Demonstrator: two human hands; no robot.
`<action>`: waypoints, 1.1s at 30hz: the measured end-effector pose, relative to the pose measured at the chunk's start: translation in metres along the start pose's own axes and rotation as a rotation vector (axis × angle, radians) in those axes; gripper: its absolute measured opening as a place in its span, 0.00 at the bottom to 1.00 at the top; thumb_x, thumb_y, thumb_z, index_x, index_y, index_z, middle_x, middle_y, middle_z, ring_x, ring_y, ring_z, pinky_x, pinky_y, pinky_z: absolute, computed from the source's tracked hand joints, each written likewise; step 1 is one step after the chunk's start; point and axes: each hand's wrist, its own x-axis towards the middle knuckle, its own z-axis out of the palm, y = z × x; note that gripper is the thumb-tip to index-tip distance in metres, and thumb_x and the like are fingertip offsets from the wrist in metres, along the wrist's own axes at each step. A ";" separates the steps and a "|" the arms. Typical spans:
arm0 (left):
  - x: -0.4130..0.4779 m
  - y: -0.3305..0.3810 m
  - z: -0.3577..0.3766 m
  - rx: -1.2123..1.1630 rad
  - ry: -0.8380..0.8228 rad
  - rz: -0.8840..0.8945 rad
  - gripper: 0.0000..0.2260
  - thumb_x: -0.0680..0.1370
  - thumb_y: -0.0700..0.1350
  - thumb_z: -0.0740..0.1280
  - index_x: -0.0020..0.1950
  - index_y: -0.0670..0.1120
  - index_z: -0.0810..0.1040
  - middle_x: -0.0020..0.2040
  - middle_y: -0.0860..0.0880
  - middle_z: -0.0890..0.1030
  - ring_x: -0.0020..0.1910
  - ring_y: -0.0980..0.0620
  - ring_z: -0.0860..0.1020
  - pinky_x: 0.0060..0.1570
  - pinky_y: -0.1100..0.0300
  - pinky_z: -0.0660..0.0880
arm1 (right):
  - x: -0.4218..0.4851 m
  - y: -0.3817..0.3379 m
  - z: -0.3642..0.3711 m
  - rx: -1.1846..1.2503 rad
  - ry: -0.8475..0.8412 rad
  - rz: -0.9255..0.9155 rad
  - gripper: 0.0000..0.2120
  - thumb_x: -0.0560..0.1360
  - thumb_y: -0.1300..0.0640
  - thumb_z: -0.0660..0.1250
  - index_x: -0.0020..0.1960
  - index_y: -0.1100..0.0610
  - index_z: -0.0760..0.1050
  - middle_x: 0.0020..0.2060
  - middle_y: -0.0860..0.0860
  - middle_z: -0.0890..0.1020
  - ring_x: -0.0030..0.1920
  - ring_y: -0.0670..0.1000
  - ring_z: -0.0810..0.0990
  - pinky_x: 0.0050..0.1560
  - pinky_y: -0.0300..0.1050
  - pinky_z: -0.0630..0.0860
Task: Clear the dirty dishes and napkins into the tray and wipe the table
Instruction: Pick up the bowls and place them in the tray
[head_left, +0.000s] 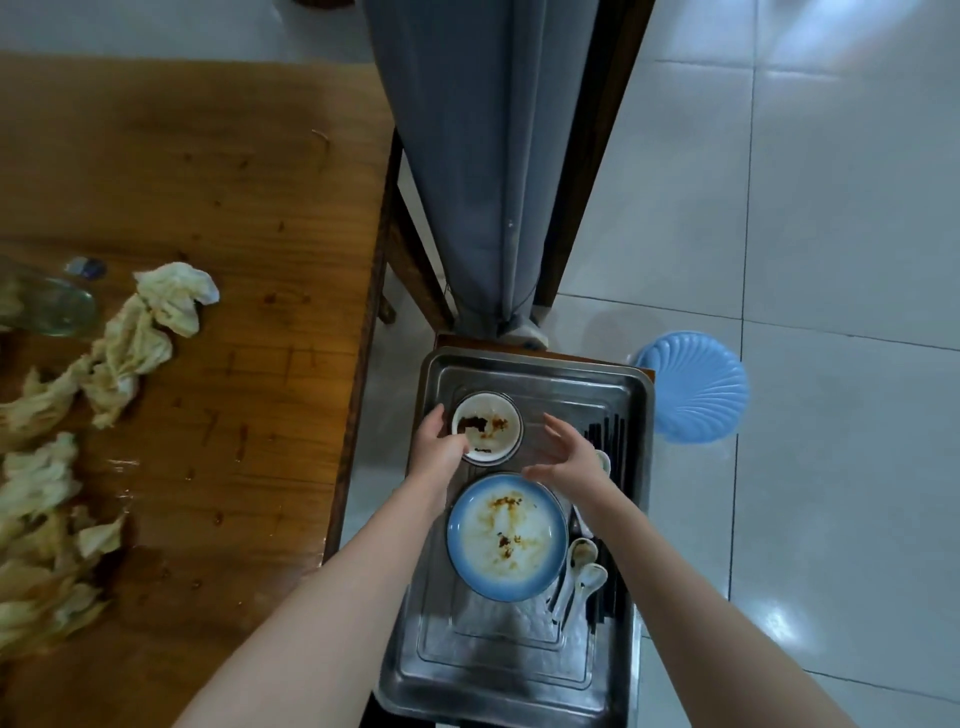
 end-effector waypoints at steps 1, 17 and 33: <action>-0.010 0.005 -0.003 0.020 -0.009 0.021 0.32 0.75 0.28 0.61 0.77 0.47 0.61 0.74 0.46 0.66 0.72 0.48 0.65 0.60 0.61 0.63 | -0.008 -0.005 -0.002 0.008 0.032 -0.007 0.39 0.68 0.73 0.71 0.74 0.53 0.62 0.70 0.54 0.69 0.66 0.54 0.72 0.59 0.50 0.77; -0.168 0.034 -0.102 0.080 -0.054 0.319 0.23 0.76 0.31 0.65 0.68 0.49 0.72 0.59 0.51 0.79 0.58 0.55 0.76 0.61 0.54 0.74 | -0.161 -0.100 0.019 -0.076 0.245 -0.296 0.19 0.74 0.66 0.69 0.64 0.56 0.74 0.52 0.51 0.81 0.50 0.47 0.80 0.53 0.44 0.77; -0.228 -0.010 -0.291 -0.165 0.002 0.397 0.19 0.78 0.36 0.67 0.66 0.53 0.74 0.59 0.52 0.80 0.59 0.51 0.77 0.59 0.54 0.75 | -0.246 -0.126 0.187 -0.276 0.165 -0.482 0.17 0.73 0.63 0.71 0.61 0.51 0.75 0.50 0.50 0.81 0.50 0.46 0.79 0.44 0.33 0.76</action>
